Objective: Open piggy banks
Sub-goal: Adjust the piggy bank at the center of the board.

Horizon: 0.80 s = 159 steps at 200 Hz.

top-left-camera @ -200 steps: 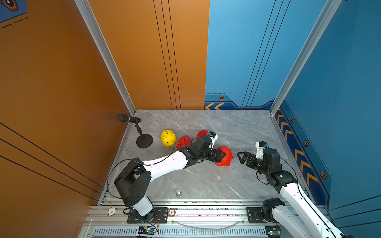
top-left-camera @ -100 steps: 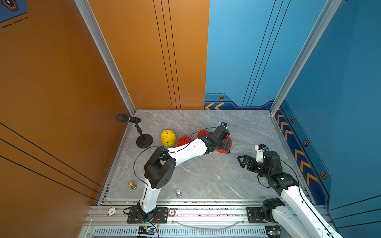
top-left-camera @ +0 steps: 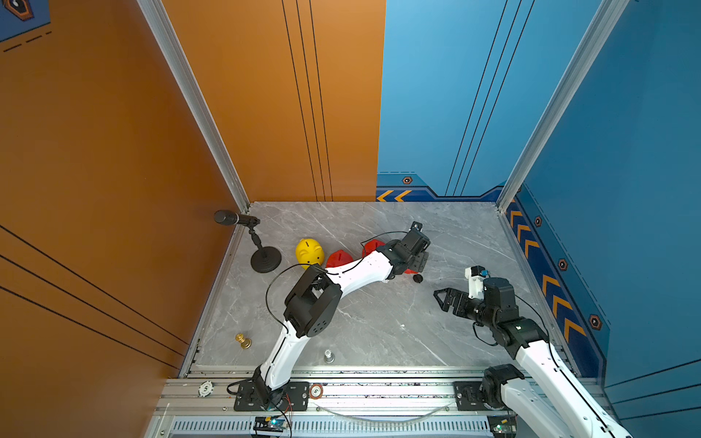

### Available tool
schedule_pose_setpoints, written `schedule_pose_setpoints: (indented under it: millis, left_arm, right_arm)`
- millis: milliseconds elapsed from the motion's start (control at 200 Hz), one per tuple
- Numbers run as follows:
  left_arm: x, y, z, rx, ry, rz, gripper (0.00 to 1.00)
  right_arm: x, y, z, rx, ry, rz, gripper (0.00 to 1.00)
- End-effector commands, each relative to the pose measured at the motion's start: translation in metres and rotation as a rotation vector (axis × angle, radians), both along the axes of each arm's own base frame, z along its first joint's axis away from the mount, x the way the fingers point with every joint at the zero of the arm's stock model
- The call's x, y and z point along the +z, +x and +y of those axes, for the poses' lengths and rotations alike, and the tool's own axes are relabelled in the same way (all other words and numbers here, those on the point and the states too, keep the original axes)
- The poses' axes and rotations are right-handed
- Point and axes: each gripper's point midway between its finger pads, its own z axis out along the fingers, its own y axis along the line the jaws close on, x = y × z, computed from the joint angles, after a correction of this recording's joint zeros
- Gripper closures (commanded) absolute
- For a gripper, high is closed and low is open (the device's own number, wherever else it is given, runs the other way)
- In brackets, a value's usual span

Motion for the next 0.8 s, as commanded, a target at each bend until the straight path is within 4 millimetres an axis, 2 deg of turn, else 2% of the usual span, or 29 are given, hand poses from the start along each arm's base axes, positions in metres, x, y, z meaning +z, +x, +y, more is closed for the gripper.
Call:
schedule_pose_setpoints:
  millis: [0, 45, 115, 270, 395, 421, 536, 631, 691, 706, 716, 791]
  left_arm:
    - [0.012, 0.003, -0.004, 0.008, -0.016, -0.017, 0.03]
    - [0.016, 0.002, -0.005, 0.003, -0.023, -0.015, 0.0]
    - [0.025, -0.001, -0.005, -0.006, -0.036, -0.021, 0.02]
    - [0.058, -0.014, 0.007, -0.03, -0.059, -0.06, 0.02]
    - [0.087, -0.033, 0.037, -0.056, -0.067, -0.132, 0.02]
    - [0.101, -0.034, 0.043, -0.059, -0.09, -0.175, 0.02]
    - [0.113, -0.048, 0.093, -0.017, -0.034, -0.25, 0.02]
    - [0.107, -0.054, 0.141, 0.014, 0.064, -0.282, 0.02]
    - [0.108, -0.055, 0.18, 0.106, 0.173, -0.372, 0.02]
    - [0.099, -0.059, 0.19, 0.118, 0.205, -0.378, 0.02]
    - [0.105, -0.058, 0.194, 0.13, 0.212, -0.401, 0.02]
    - [0.103, -0.065, 0.239, 0.223, 0.289, -0.478, 0.02]
  right_arm:
    - [-0.002, 0.002, 0.003, 0.03, -0.006, -0.006, 0.0]
    - [-0.002, 0.002, 0.005, 0.04, -0.003, -0.003, 0.0]
    - [-0.001, 0.003, 0.009, 0.063, -0.005, -0.007, 0.0]
    - [0.003, 0.011, 0.011, 0.095, -0.067, -0.058, 0.0]
    - [0.015, 0.025, 0.005, 0.09, -0.169, -0.126, 0.0]
    - [0.018, 0.028, 0.003, 0.082, -0.201, -0.144, 0.0]
    - [0.036, 0.045, -0.009, 0.034, -0.345, -0.235, 0.0]
    - [0.054, 0.058, -0.026, -0.029, -0.503, -0.343, 0.0]
    - [0.067, 0.066, -0.04, -0.1, -0.597, -0.426, 0.0]
    - [0.069, 0.068, -0.044, -0.119, -0.617, -0.442, 0.0]
    - [0.071, 0.069, -0.045, -0.131, -0.626, -0.456, 0.0]
    - [0.08, 0.077, -0.058, -0.202, -0.687, -0.526, 0.0]
